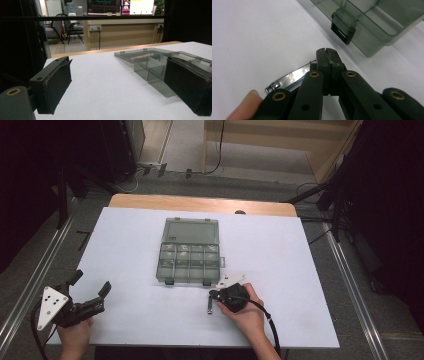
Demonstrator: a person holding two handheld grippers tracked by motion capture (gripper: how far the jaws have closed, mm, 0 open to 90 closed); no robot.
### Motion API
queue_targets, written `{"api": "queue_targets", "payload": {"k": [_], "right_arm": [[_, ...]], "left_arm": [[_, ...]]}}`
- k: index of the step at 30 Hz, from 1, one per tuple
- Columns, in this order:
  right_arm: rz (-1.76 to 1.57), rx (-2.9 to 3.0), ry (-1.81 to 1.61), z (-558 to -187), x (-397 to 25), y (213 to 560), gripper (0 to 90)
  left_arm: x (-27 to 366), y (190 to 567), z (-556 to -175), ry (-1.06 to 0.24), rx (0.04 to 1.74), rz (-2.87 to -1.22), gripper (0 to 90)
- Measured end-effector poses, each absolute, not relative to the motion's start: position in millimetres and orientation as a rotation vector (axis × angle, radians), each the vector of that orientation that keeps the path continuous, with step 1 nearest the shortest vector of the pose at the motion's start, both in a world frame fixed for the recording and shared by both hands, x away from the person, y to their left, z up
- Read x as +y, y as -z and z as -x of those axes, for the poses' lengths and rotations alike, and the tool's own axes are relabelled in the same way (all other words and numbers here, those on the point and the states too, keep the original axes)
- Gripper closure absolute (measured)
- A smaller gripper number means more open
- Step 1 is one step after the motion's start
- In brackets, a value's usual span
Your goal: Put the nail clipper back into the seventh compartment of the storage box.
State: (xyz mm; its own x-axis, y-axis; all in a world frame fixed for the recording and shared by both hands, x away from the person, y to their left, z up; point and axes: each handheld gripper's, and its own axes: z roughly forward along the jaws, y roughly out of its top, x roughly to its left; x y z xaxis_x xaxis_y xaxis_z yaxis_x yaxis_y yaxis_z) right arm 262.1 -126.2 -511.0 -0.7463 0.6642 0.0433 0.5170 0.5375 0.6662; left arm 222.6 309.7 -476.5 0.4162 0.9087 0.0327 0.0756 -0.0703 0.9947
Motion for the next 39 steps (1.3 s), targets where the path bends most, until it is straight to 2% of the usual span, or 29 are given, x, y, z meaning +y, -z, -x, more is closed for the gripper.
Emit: {"api": "queue_targets", "payload": {"k": [20, 30, 33, 36, 37, 38, 39], "right_arm": [[-0.881, 2.640, -1.044, -271.1, -84.9, 509.8, 90.0], [-0.874, 2.625, -1.062, -270.0, -83.8, 506.3, 90.0], [-0.898, 2.601, -1.109, -269.2, -90.1, 499.7, 84.6], [-0.926, 2.583, -1.133, -265.3, -96.3, 492.3, 74.5], [-0.926, 2.583, -1.133, -265.3, -96.3, 492.3, 74.5], [-0.945, 2.578, -1.132, -261.3, -99.8, 487.5, 64.9], [-0.953, 2.584, -1.132, -259.5, -101.4, 485.5, 60.2]], "left_arm": [[310.1, 476.4, -222.5, -0.879, 0.922, -1.484, 7.2], [310.3, 476.4, -222.5, -0.877, 0.924, -1.483, 7.2], [310.3, 476.4, -222.4, -0.877, 0.925, -1.482, 7.2], [310.2, 476.4, -222.4, -0.878, 0.924, -1.484, 7.2], [310.2, 476.4, -222.4, -0.878, 0.924, -1.484, 7.2], [310.2, 476.4, -222.5, -0.878, 0.922, -1.485, 7.2], [310.1, 476.4, -222.5, -0.879, 0.922, -1.485, 7.2]]}}
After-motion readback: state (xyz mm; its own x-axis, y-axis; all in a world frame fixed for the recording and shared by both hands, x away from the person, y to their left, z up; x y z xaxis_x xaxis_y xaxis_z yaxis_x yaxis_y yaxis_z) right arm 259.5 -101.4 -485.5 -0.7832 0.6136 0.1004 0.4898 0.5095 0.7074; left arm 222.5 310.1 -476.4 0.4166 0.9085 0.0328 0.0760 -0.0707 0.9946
